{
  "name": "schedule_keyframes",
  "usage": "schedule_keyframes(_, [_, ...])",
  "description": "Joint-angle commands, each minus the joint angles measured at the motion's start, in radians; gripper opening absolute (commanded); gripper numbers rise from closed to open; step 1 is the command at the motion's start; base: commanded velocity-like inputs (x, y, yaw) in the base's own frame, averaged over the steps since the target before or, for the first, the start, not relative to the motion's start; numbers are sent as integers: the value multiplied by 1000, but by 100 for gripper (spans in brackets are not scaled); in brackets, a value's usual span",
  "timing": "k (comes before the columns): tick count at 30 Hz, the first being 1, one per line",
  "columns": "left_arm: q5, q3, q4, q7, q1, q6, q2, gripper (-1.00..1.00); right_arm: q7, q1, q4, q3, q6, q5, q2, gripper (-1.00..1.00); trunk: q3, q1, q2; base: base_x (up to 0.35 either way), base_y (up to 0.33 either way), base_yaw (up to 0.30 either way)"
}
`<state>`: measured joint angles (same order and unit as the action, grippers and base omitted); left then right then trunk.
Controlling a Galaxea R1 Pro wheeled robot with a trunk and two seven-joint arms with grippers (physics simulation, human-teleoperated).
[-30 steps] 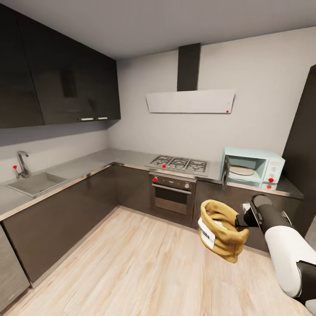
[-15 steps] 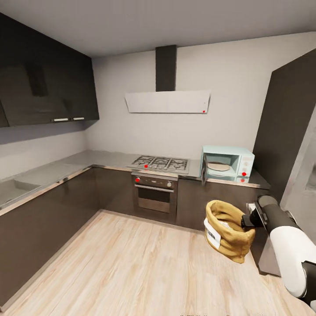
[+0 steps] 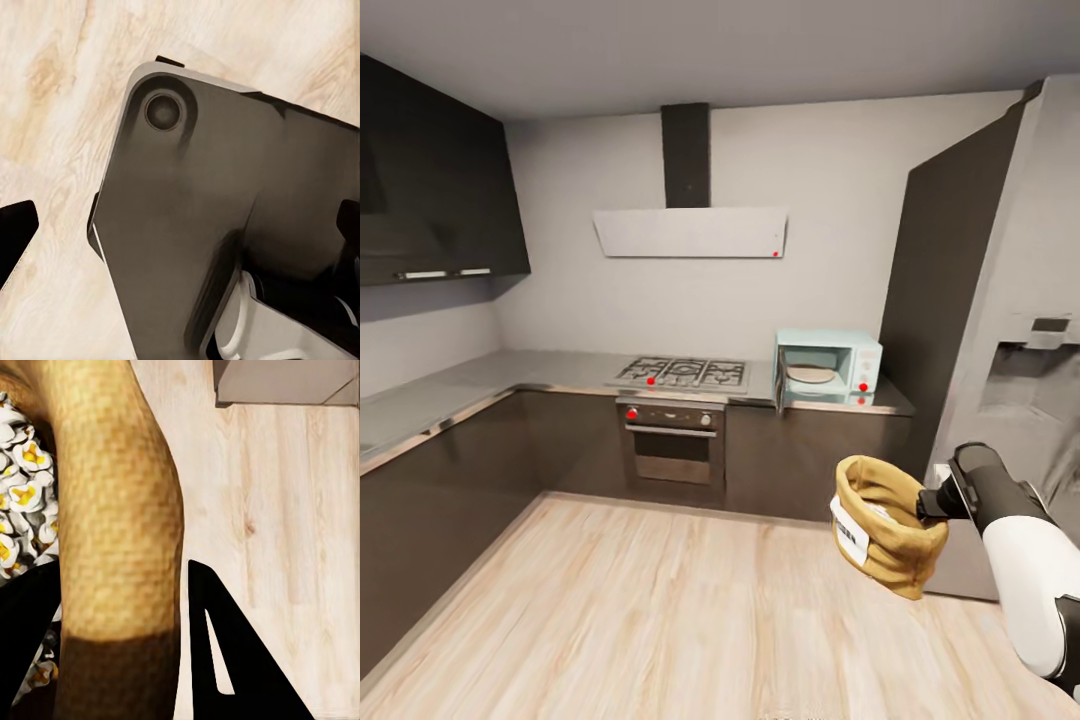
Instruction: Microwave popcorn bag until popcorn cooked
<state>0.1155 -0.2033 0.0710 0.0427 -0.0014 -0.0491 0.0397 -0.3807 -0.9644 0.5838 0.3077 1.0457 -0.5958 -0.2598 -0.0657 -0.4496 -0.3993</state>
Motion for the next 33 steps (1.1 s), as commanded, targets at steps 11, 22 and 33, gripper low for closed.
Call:
schedule_keyframes(11, [12,2,-2,6,0,-3,0,100,-13,0,1,2,-21,-8,16,-100,0,0,-1,0,0,-292])
schedule_keyframes(22, [18,-1,-2,14,0,-5,0,100,-13,0,20,2,-5,-8,66,-100,0,0,-1,0,0,-292])
schedule_keyframes(33, [23,-2,-2,14,0,-5,0,100,-16,0,21,-7,-19,-23,175,-100,0,0,-1,0,0,-172])
